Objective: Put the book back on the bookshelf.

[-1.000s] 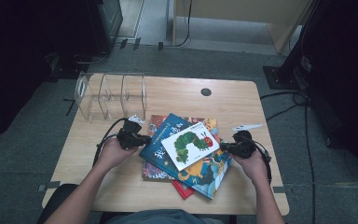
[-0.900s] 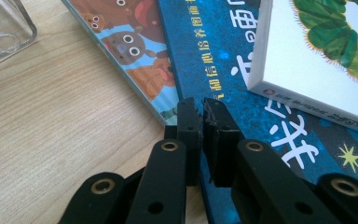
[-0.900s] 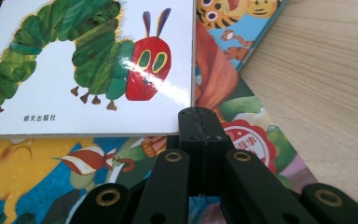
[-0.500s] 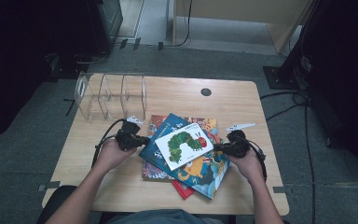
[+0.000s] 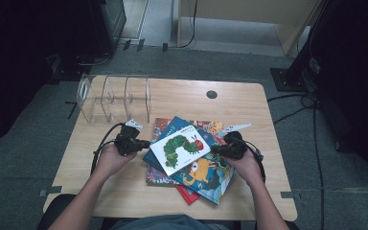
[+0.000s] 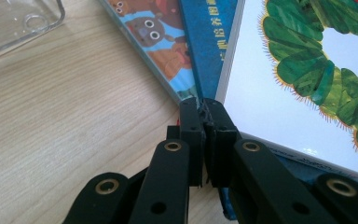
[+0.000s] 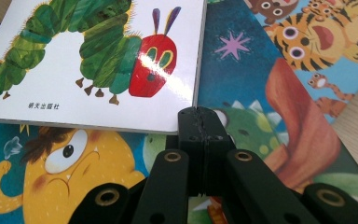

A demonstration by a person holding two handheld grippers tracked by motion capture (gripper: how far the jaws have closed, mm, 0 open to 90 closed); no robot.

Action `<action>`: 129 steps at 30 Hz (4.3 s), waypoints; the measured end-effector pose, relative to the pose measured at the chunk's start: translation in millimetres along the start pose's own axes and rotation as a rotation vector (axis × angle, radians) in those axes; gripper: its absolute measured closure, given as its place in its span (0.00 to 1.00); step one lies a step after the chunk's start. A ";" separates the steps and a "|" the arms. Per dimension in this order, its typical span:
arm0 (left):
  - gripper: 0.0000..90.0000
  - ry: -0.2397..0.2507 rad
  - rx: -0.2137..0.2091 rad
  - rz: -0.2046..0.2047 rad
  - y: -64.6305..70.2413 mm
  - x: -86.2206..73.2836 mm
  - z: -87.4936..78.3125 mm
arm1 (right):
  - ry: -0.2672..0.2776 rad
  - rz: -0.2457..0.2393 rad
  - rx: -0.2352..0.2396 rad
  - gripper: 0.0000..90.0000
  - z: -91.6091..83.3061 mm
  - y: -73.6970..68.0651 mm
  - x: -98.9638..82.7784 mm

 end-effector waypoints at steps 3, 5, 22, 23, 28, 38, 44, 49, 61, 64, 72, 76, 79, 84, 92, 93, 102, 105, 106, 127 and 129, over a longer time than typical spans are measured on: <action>0.98 -0.004 0.006 -0.008 -2.2 -3.0 -0.8 | 0.000 -0.003 0.006 0.99 3.3 -1.7 3.2; 0.98 -0.006 0.009 -0.008 -3.1 -3.9 -1.4 | -0.002 -0.005 0.008 0.99 4.3 -2.3 4.1; 0.98 -0.004 0.020 -0.043 -13.3 -10.1 -9.1 | -0.016 -0.035 0.018 0.99 14.2 -9.8 12.3; 0.98 0.000 0.020 -0.046 -15.7 -7.5 -9.8 | -0.018 -0.040 0.018 0.99 13.1 -10.7 10.3; 0.98 0.004 0.008 -0.043 -16.5 -1.9 -8.2 | -0.031 -0.036 0.038 1.00 10.0 -15.8 3.5; 0.98 -0.033 -0.003 -0.003 -9.0 -4.7 -3.6 | -0.046 -0.067 0.086 1.00 17.8 -31.1 2.7; 0.98 -0.038 0.000 -0.014 -8.2 -10.5 -7.4 | -0.040 -0.080 0.077 1.00 22.1 -29.3 9.1; 0.98 -0.042 -0.006 -0.026 -6.2 -14.7 -9.9 | -0.030 -0.088 0.065 1.00 26.5 -27.8 15.3; 0.94 -0.056 -0.035 -0.124 -3.5 -22.6 -16.9 | 0.019 -0.134 -0.011 0.99 41.4 -25.2 35.1; 0.93 -0.050 -0.034 -0.134 -5.0 -21.1 -18.2 | 0.030 -0.148 -0.026 1.00 43.4 -25.2 37.4; 0.70 -0.049 -0.029 -0.128 -10.7 -17.6 -21.8 | 0.079 -0.153 -0.075 1.00 42.0 -28.0 38.3; 0.61 -0.060 -0.033 -0.116 -15.0 -15.3 -20.6 | 0.106 -0.141 -0.077 1.00 36.9 -34.7 36.5; 0.57 -0.057 -0.055 -0.119 -14.4 -11.5 -20.3 | 0.115 -0.131 -0.083 1.00 35.6 -38.2 32.9; 0.51 -0.085 -0.065 -0.073 -10.0 -3.8 -15.1 | 0.104 -0.141 -0.095 1.00 36.9 -46.3 22.6; 0.37 -0.110 -0.081 -0.047 -7.6 3.7 -3.7 | 0.081 -0.159 -0.062 1.00 39.5 -61.4 9.7; 0.36 -0.110 -0.081 -0.047 -7.6 3.7 -3.7 | 0.081 -0.159 -0.062 1.00 39.5 -61.4 9.7; 0.33 -0.120 -0.126 -0.085 -4.9 7.0 5.5 | 0.093 -0.188 -0.038 1.00 48.5 -71.6 13.4; 0.34 -0.125 -0.141 -0.096 -2.9 7.2 6.8 | 0.097 -0.200 -0.038 1.00 51.2 -72.6 15.8; 0.34 -0.131 -0.153 -0.097 -1.4 6.8 7.5 | 0.097 -0.193 -0.026 1.00 52.5 -73.3 17.0; 0.30 -0.158 -0.180 -0.161 -7.6 2.7 10.2 | 0.085 -0.259 0.036 1.00 75.1 -93.5 31.9; 0.30 -0.164 -0.173 -0.161 -9.6 1.5 8.6 | 0.086 -0.265 0.039 1.00 77.3 -95.1 33.6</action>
Point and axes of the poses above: each handheld gripper's, and its own axes: z roughly forward along the jaws, x roughly out of its top, y roughly to its right, the point moved 10 cm from there along z, roughly forward along the jaws, and after that the axes turned 6 degrees about x, right-handed, at the moved point
